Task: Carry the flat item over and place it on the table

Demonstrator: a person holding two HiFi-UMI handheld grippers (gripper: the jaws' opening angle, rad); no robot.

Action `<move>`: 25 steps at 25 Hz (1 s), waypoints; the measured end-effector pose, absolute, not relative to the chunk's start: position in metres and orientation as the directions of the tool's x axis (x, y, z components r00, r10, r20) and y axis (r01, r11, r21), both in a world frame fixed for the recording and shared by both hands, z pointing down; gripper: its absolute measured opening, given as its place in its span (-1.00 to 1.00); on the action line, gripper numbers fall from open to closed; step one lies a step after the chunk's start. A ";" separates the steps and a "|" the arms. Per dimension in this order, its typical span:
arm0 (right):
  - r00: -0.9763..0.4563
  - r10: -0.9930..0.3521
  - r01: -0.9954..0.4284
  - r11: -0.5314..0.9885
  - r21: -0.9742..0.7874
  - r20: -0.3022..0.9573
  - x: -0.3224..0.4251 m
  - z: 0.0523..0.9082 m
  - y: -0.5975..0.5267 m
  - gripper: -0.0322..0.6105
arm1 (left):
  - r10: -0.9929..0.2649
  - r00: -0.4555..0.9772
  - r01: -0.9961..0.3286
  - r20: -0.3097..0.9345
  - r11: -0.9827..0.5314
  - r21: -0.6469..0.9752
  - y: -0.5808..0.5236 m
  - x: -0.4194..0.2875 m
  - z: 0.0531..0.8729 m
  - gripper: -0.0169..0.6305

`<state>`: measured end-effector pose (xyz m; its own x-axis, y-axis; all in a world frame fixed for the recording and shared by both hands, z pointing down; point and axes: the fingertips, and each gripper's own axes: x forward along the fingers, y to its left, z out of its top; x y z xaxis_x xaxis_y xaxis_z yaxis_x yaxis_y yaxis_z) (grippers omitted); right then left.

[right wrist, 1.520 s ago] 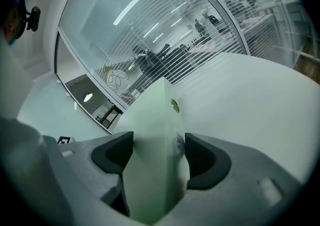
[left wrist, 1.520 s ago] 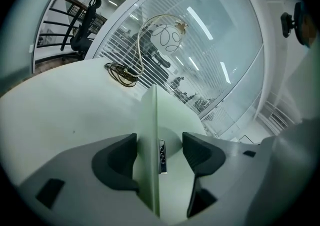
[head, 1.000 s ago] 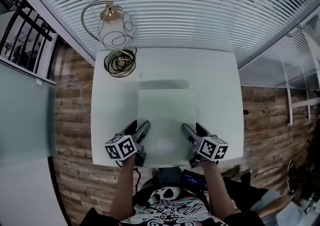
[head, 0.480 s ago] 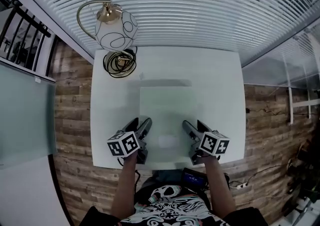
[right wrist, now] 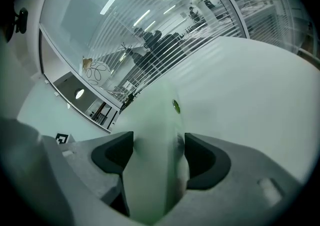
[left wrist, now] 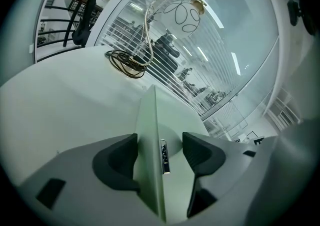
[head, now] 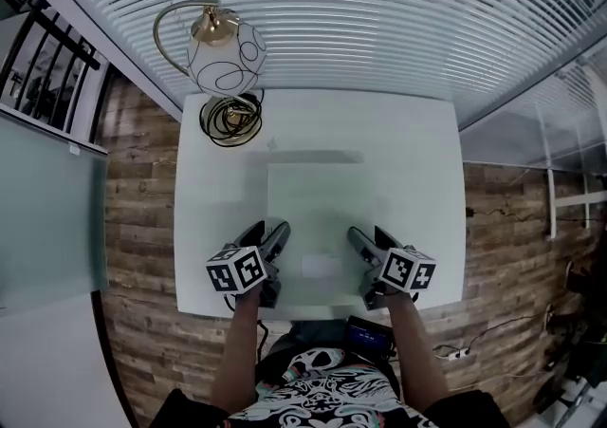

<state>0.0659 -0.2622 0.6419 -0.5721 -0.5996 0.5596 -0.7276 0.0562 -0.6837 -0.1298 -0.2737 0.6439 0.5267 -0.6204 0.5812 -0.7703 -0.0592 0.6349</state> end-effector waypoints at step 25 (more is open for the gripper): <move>-0.487 -0.671 -0.862 0.264 -0.434 0.560 0.072 0.599 -0.257 0.00 | -0.700 0.497 -0.812 0.513 -0.166 0.560 -0.271 -0.134 0.587 -0.26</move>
<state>0.0722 -0.2567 0.5985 -0.4868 -0.6707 0.5597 -0.8617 0.2635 -0.4337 -0.1338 -0.2711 0.5872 0.4971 -0.6998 0.5131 -0.8117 -0.1659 0.5601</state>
